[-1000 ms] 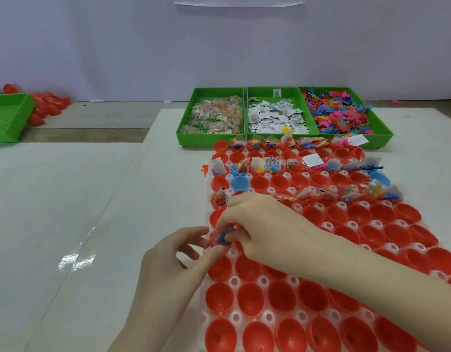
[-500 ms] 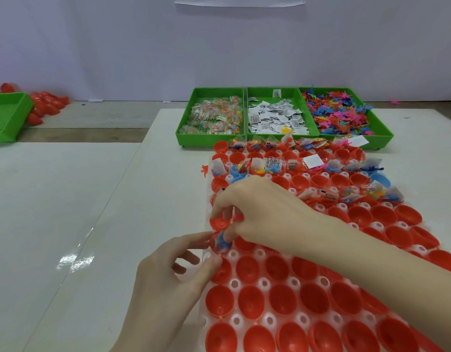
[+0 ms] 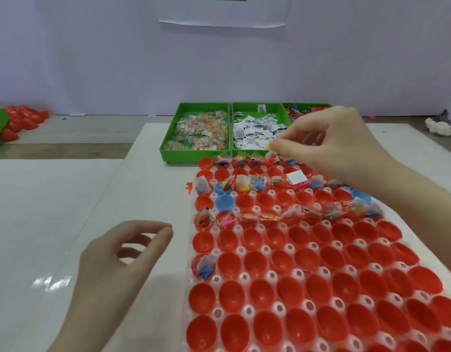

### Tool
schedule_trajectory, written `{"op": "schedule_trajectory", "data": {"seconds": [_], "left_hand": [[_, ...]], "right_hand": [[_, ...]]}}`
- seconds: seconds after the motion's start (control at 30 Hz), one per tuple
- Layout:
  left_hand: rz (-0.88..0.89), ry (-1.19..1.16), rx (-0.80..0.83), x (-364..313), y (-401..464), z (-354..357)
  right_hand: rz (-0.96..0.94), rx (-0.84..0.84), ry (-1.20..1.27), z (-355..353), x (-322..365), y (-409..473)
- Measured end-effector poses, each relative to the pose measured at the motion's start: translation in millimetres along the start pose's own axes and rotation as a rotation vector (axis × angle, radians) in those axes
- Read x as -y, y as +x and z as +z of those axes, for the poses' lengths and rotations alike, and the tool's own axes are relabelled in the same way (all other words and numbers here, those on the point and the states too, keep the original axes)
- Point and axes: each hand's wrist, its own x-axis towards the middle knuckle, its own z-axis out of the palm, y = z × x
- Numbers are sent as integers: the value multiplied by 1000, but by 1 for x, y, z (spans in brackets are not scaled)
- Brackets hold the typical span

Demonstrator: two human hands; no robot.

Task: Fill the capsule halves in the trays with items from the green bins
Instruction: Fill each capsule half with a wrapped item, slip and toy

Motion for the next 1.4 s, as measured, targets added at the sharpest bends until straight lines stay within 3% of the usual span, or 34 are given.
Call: {"op": "schedule_trajectory", "data": {"seconds": [0.07,0.27,0.37,0.5,0.57,0.7,0.83,1.07,1.23,1.33,1.4], "left_hand": [[12,-9,3,3,31,4],[37,45,70,8,141,34],[83,263,143,13,187,58],[44,827,339,23,220,80],[5,982,329,29,227,84],[59,853,103,36,227,84],[141,914,-26,35,228,82],[393,1085,93,35,221,73],[337,865,39,29,217,74],[352,629,-63,27,210,72],[373,490,-141,23,205,71]], "right_hand": [[105,-122,-3,-15,-33,16],[493,-177,-24,-18,-130,49],[599,-72,-99,-9,-158,63],[687,113,-241,6,-182,73],[713,138,-305,9,-190,74],[705,-68,-338,3,-197,75],[648,-259,-365,0,-190,72],[615,-469,-141,-3,-179,83],[640,-374,132,12,-169,97],[569,-218,71,22,-155,106],[524,-23,-78,27,-144,110]]}}
